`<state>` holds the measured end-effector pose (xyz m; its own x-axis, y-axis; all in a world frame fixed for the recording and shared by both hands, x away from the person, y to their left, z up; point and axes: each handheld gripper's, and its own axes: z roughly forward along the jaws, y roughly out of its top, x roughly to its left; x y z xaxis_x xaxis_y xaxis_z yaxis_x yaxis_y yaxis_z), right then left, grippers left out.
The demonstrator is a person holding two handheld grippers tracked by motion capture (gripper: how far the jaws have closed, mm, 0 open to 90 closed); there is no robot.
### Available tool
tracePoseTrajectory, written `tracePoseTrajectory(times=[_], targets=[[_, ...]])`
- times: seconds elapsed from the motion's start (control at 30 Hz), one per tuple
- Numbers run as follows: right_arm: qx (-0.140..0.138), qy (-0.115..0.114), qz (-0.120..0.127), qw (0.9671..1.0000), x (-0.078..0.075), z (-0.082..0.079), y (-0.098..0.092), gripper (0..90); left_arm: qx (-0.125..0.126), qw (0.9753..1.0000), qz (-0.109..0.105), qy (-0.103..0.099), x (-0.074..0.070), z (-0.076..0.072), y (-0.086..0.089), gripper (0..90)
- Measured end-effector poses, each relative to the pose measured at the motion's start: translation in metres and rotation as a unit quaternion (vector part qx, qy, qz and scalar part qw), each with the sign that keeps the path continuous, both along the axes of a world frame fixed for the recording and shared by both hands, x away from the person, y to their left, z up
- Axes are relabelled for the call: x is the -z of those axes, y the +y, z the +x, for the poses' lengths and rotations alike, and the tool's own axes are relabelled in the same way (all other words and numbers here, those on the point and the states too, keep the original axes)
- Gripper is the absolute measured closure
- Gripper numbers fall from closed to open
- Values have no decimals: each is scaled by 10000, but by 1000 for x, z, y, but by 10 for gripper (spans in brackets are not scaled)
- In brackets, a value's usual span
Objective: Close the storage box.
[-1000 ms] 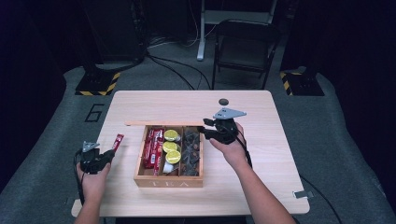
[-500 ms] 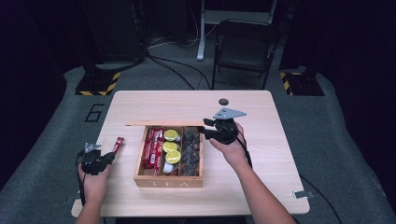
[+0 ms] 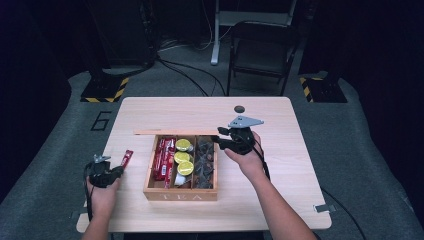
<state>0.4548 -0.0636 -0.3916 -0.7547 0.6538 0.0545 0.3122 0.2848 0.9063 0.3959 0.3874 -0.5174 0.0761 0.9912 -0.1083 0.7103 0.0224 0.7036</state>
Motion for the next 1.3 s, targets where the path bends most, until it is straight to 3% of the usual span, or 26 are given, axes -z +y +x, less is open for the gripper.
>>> tracePoseTrajectory(times=[0.3, 0.7, 0.87, 1.1, 1.3], targets=[[-4, -1, -2, 10000, 0, 0, 0, 568, -50, 9999, -84, 41, -1, -1, 2, 732], [42, 13, 20, 10000, 0, 0, 1, 568, 8, 9997, -86, -232, -12, -4, -2, 576], [40, 13, 15, 10000, 0, -1, 1, 567, 35, 9992, -85, -377, -18, -5, -4, 550], [43, 27, 12, 10000, 0, -1, 1, 567, 290, 9977, -97, -607, -36, -10, -14, 539], [46, 13, 3, 10000, 0, -1, 1, 567, 590, 9960, -100, -660, -48, -9, -23, 535]])
